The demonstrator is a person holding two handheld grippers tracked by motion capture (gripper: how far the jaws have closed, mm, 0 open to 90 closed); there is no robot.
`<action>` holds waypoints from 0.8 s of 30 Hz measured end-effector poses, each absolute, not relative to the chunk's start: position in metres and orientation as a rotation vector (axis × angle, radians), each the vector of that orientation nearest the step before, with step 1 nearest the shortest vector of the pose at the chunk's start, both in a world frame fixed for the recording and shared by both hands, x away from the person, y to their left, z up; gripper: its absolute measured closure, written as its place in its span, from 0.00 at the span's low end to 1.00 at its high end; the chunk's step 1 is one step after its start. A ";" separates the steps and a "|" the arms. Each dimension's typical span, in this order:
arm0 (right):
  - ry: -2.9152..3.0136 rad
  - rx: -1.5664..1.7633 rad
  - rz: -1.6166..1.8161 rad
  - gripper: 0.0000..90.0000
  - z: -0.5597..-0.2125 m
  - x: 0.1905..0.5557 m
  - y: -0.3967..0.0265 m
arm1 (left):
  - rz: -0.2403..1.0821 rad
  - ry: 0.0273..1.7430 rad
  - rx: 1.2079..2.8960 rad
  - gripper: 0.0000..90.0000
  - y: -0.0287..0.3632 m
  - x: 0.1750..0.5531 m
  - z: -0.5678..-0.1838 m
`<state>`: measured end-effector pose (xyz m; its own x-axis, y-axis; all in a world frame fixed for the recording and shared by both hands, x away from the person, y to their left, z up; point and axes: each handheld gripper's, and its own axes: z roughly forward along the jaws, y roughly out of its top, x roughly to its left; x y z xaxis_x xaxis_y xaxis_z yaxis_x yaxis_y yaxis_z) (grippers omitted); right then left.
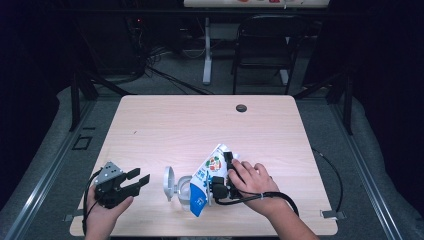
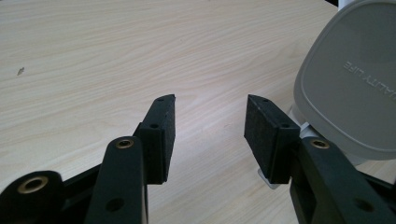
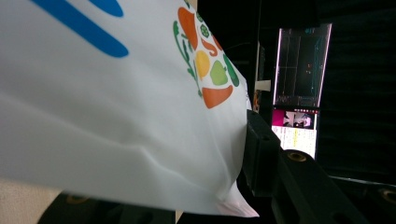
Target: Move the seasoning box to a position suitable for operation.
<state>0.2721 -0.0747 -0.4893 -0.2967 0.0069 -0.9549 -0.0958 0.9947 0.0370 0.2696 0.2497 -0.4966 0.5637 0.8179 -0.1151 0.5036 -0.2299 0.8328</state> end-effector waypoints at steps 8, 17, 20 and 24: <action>1.869 -0.066 0.107 0.76 -0.489 0.272 -0.074 | 0.436 1.069 1.891 0.60 0.250 0.270 -0.497; 1.870 -0.066 0.085 0.77 -0.487 0.270 -0.073 | 0.435 1.071 1.889 0.60 0.250 0.270 -0.497; 1.868 -0.073 0.087 0.77 -0.487 0.270 -0.073 | 0.435 1.069 1.891 0.60 0.250 0.270 -0.497; 1.866 -0.078 0.089 0.77 -0.487 0.270 -0.074 | 0.434 1.071 1.890 0.60 0.250 0.270 -0.497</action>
